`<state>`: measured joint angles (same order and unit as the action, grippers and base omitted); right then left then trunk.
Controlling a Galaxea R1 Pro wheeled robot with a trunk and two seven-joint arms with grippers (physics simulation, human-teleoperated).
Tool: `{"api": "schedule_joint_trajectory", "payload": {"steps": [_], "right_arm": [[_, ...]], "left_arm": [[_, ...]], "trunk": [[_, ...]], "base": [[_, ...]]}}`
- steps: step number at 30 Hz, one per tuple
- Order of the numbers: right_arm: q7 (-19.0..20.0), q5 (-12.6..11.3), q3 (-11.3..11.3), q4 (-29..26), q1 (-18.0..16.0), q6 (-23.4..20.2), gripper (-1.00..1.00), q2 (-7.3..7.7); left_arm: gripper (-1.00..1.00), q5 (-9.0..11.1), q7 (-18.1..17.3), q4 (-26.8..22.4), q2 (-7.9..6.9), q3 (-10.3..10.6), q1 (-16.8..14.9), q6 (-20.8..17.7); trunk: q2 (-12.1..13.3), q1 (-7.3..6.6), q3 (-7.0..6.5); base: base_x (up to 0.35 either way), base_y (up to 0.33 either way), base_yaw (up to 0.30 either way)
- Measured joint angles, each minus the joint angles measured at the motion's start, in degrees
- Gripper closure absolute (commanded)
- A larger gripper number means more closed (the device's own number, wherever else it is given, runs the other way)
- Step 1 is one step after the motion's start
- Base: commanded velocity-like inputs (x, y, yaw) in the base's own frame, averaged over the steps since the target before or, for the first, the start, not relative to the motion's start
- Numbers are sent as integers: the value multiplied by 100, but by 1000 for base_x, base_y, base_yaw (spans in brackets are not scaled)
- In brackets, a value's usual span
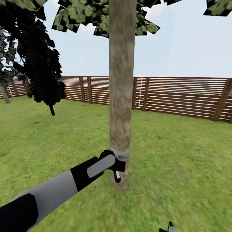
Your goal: In the garden, pick up the pesticide atomizer on the floor and spray pesticide onto both trees until each tree trunk is fully covered.
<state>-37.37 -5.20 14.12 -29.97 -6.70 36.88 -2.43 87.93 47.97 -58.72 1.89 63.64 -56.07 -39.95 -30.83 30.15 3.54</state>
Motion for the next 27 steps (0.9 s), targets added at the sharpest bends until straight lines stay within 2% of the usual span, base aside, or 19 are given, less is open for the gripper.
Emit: {"api": "schedule_joint_trajectory", "payload": {"steps": [2, 7, 21, 27], "right_arm": [[0, 2, 5, 0, 0, 0, 100, 0], [0, 2, 8, -4, 1, 0, 100, 0], [0, 12, 19, -6, 0, -1, 100, 0], [5, -2, -16, -55, -2, 0, 100, 39]], "left_arm": [[100, 81, 4, 4, 6, 0, 0, -25], [100, 137, 7, 17, 25, -6, -1, -40], [100, 134, 12, 14, 40, -3, -1, 6], [100, 122, 0, 7, 38, 0, 0, 11]], "trunk": [[0, 0, 0], [-1, -2, 0], [-1, -2, 0], [0, 0, 0]], "base": [[0, 0, -79], [122, 33, -151], [229, 173, -14], [73, 66, 0]]}}
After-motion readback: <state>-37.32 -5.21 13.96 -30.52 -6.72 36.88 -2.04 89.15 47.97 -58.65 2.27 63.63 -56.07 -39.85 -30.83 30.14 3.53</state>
